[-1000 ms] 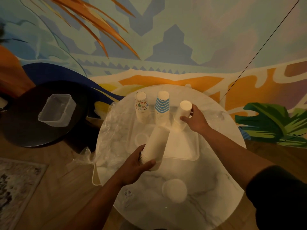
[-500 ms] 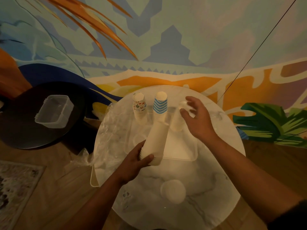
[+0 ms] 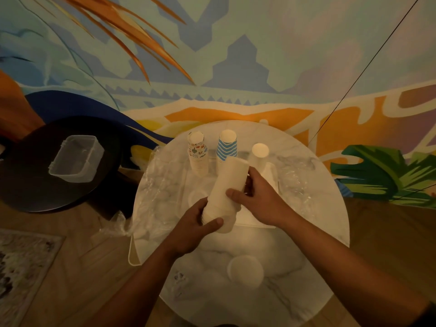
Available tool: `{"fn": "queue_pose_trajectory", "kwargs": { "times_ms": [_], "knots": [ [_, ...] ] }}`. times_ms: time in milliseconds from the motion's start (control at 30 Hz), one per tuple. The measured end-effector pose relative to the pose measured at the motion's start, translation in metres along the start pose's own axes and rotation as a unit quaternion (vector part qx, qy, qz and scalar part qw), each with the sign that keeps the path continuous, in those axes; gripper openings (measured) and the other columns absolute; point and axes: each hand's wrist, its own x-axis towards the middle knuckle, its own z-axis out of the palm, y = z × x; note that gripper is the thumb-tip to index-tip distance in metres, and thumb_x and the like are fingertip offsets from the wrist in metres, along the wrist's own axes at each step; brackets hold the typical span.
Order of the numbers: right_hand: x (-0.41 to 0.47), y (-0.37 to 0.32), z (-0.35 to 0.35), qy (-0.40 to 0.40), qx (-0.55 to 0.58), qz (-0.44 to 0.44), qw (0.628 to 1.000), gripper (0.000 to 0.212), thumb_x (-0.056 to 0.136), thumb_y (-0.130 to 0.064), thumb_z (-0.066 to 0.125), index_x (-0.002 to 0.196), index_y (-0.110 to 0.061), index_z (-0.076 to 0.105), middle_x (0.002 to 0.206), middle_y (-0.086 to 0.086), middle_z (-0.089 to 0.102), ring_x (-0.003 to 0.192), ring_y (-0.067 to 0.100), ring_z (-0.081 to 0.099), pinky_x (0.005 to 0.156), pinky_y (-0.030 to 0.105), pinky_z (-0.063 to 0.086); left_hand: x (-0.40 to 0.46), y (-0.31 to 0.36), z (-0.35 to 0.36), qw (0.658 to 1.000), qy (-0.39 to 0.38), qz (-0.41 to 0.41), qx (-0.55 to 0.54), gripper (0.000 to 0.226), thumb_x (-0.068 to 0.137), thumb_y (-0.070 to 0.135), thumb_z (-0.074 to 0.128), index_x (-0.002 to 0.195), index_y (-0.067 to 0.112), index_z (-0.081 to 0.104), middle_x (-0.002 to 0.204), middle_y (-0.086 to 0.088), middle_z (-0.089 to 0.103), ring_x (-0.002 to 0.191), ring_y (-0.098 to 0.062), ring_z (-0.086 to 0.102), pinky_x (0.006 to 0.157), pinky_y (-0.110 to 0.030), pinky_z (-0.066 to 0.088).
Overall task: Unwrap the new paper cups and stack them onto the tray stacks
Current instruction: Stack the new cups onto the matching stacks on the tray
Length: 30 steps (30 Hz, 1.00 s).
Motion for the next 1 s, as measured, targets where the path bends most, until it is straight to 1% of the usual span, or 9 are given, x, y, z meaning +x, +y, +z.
{"fn": "queue_pose_trajectory", "kwargs": {
  "times_ms": [100, 167, 267, 367, 467, 600, 667, 867, 1000],
  "knots": [
    [0.008, -0.013, -0.013, 0.019, -0.004, -0.028, 0.999, 0.060, 0.089, -0.016, 0.076, 0.140, -0.015, 0.045, 0.126, 0.001, 0.068, 0.112, 0.015, 0.068, 0.088, 0.031, 0.058, -0.002, -0.001, -0.001, 1.000, -0.002, 0.001, 0.011, 0.058, 0.090, 0.015, 0.074, 0.143, 0.020, 0.049, 0.128, 0.007, 0.067, 0.117, -0.015, 0.065, 0.090, -0.028, 0.056],
    [0.017, -0.022, -0.025, 0.046, -0.023, -0.045, 0.998, 0.063, 0.087, -0.027, 0.079, 0.139, -0.018, 0.045, 0.126, -0.002, 0.067, 0.111, 0.013, 0.068, 0.087, 0.031, 0.057, -0.003, -0.002, -0.002, 1.000, 0.001, -0.001, 0.012, 0.058, 0.090, 0.016, 0.074, 0.141, 0.022, 0.050, 0.128, 0.009, 0.066, 0.117, -0.014, 0.064, 0.090, -0.029, 0.056],
    [0.034, -0.037, -0.047, 0.113, -0.034, -0.079, 0.990, 0.070, 0.077, -0.043, 0.081, 0.136, -0.026, 0.046, 0.128, -0.003, 0.065, 0.111, 0.013, 0.067, 0.087, 0.033, 0.059, -0.005, -0.004, -0.005, 1.000, 0.005, -0.004, 0.008, 0.059, 0.088, 0.028, 0.077, 0.140, 0.022, 0.051, 0.128, 0.005, 0.066, 0.116, -0.016, 0.065, 0.094, -0.038, 0.057],
    [0.054, -0.048, -0.070, 0.180, -0.095, -0.114, 0.972, 0.065, 0.083, -0.032, 0.081, 0.137, -0.025, 0.044, 0.128, -0.005, 0.061, 0.111, 0.006, 0.064, 0.087, 0.026, 0.057, -0.008, -0.004, -0.007, 1.000, 0.009, -0.007, 0.005, 0.067, 0.080, 0.040, 0.077, 0.140, 0.022, 0.052, 0.129, 0.002, 0.066, 0.117, -0.019, 0.064, 0.095, -0.042, 0.057],
    [0.076, -0.039, -0.087, 0.224, -0.159, -0.106, 0.956, 0.074, 0.083, -0.033, 0.082, 0.143, -0.021, 0.040, 0.135, -0.007, 0.056, 0.115, 0.009, 0.060, 0.091, 0.025, 0.053, -0.009, -0.004, -0.008, 1.000, 0.013, -0.001, 0.001, 0.067, 0.079, 0.041, 0.078, 0.139, 0.022, 0.054, 0.127, 0.001, 0.067, 0.116, -0.020, 0.065, 0.093, -0.039, 0.057],
    [0.097, 0.000, -0.093, 0.211, -0.226, -0.064, 0.949, 0.082, 0.081, -0.032, 0.083, 0.146, -0.017, 0.036, 0.142, 0.000, 0.054, 0.124, 0.020, 0.056, 0.101, 0.041, 0.049, -0.010, -0.004, -0.009, 1.000, 0.018, 0.000, -0.013, 0.068, 0.078, 0.040, 0.078, 0.138, 0.019, 0.054, 0.126, -0.001, 0.067, 0.116, -0.022, 0.065, 0.094, -0.039, 0.057],
    [0.103, 0.018, -0.092, 0.199, -0.253, -0.033, 0.946, 0.083, 0.080, -0.032, 0.084, 0.146, -0.016, 0.037, 0.144, 0.005, 0.054, 0.126, 0.025, 0.055, 0.102, 0.044, 0.048, -0.011, -0.005, -0.009, 1.000, 0.019, -0.001, -0.018, 0.068, 0.078, 0.039, 0.078, 0.138, 0.019, 0.054, 0.126, -0.001, 0.067, 0.116, -0.022, 0.065, 0.094, -0.039, 0.057],
    [0.113, 0.053, -0.085, 0.189, -0.270, 0.031, 0.944, 0.081, 0.079, -0.028, 0.085, 0.144, -0.013, 0.038, 0.143, 0.009, 0.055, 0.127, 0.030, 0.055, 0.104, 0.043, 0.046, -0.012, -0.006, -0.010, 0.999, 0.024, -0.006, -0.026, 0.067, 0.077, 0.039, 0.077, 0.137, 0.022, 0.054, 0.127, 0.003, 0.068, 0.117, -0.020, 0.065, 0.097, -0.041, 0.056],
    [0.111, 0.073, -0.085, 0.164, -0.288, 0.081, 0.940, 0.080, 0.080, -0.027, 0.085, 0.143, -0.009, 0.040, 0.142, 0.011, 0.056, 0.127, 0.032, 0.054, 0.099, 0.039, 0.044, -0.013, -0.007, -0.011, 0.999, 0.025, -0.011, -0.023, 0.065, 0.078, 0.040, 0.077, 0.137, 0.022, 0.055, 0.127, 0.000, 0.067, 0.118, -0.023, 0.065, 0.099, -0.046, 0.055]
  ]
}}
